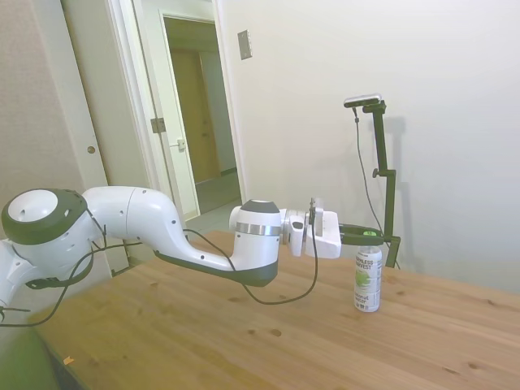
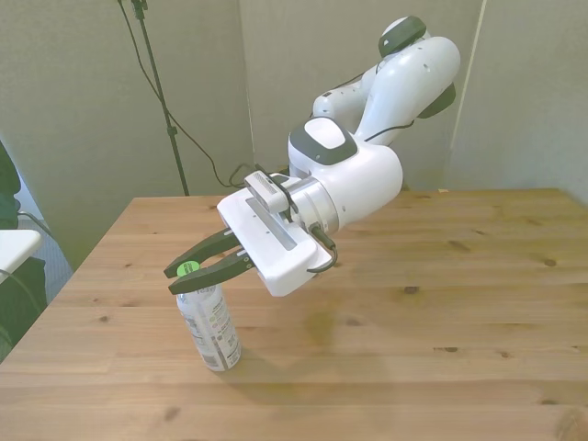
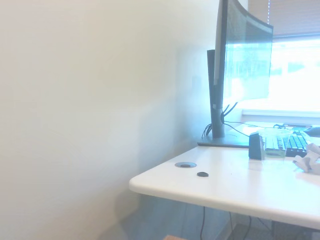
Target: Stand the water bottle
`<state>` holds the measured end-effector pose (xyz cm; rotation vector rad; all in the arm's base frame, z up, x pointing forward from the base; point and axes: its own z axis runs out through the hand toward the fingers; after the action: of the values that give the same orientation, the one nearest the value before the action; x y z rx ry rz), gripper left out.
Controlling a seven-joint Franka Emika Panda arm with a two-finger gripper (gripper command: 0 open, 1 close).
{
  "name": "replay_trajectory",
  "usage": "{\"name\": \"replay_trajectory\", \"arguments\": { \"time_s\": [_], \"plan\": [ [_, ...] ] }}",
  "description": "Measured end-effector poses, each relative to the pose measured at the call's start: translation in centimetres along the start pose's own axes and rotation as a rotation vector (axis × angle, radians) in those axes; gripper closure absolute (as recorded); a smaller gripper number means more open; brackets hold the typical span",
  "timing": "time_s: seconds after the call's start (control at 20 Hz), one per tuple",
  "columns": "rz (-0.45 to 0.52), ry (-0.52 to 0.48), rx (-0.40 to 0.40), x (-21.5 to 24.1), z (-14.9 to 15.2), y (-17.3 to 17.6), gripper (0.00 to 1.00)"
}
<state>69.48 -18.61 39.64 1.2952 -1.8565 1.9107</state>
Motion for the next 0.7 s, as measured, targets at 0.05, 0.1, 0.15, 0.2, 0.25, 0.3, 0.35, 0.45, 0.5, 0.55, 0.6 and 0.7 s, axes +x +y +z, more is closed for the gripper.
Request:
{"name": "replay_trajectory", "arguments": {
  "time_s": [0.05,0.1,0.15,0.2,0.25,0.3,0.35,0.45,0.5,0.55,0.6,0.7],
  "plan": [
    [-0.002,-0.002,-0.005,-0.1,0.0,0.3,0.00],
    [-0.006,-0.004,-0.012,-0.3,0.1,0.7,0.00],
    [-0.009,-0.005,-0.017,-0.4,0.2,1.1,0.00],
    [-0.010,-0.005,-0.020,-0.5,0.2,1.2,0.00],
    [-0.010,-0.006,-0.021,-0.5,0.2,1.3,0.00],
    [-0.010,-0.006,-0.020,-0.4,0.1,1.3,0.00],
    [-0.009,-0.006,-0.018,-0.3,0.1,1.2,0.00],
    [-0.001,-0.010,-0.011,0.3,-0.2,0.8,0.00],
    [0.006,-0.015,-0.009,0.8,-0.4,0.5,0.00],
    [0.014,-0.024,-0.007,1.4,-0.7,0.1,0.00],
    [0.023,-0.036,-0.006,2.1,-1.2,-0.3,0.00],
    [0.032,-0.069,-0.006,4.1,-2.4,-1.6,0.00]
  ]
}}
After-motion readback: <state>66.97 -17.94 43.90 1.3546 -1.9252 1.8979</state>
